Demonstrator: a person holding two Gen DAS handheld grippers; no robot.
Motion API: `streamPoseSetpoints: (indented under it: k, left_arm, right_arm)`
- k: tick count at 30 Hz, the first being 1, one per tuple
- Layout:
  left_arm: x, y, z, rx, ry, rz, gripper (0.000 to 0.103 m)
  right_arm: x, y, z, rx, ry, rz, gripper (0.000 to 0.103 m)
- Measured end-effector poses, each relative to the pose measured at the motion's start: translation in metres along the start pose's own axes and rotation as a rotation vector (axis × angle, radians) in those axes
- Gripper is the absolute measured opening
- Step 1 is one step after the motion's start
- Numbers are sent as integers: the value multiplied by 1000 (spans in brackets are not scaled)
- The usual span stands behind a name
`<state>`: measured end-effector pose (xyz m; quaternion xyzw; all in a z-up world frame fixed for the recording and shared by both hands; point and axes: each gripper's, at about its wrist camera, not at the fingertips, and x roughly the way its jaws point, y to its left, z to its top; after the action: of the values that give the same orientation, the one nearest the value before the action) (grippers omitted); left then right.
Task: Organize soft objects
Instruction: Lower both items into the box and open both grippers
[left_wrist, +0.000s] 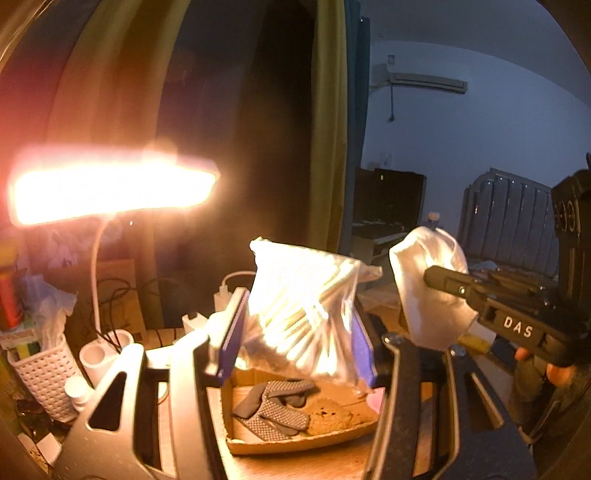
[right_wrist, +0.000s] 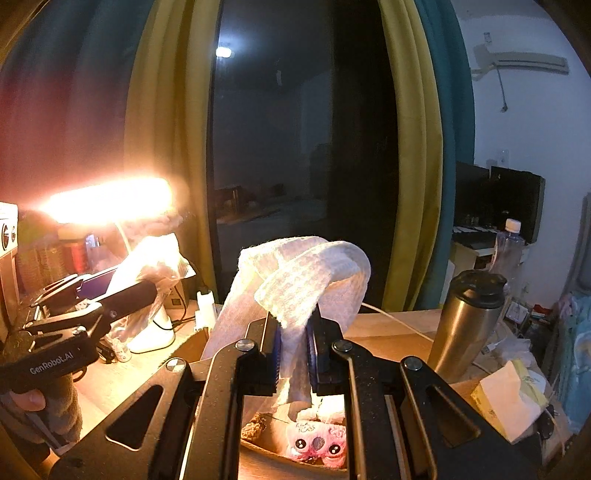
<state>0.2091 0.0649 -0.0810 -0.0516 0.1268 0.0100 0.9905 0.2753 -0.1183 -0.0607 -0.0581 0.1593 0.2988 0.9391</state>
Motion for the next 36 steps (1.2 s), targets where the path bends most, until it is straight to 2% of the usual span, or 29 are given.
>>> streamPoseSetpoints:
  k: [11, 30, 36]
  left_arm:
    - [39, 12, -27, -29, 77, 8, 52]
    - [83, 21, -65, -58, 214, 1, 52]
    - [93, 22, -75, -58, 259, 10, 52]
  right_arm:
    - [47, -7, -27, 26, 79, 28, 13]
    - [88, -3, -52, 21, 175, 67, 12]
    - [103, 5, -64, -3, 242, 79, 13]
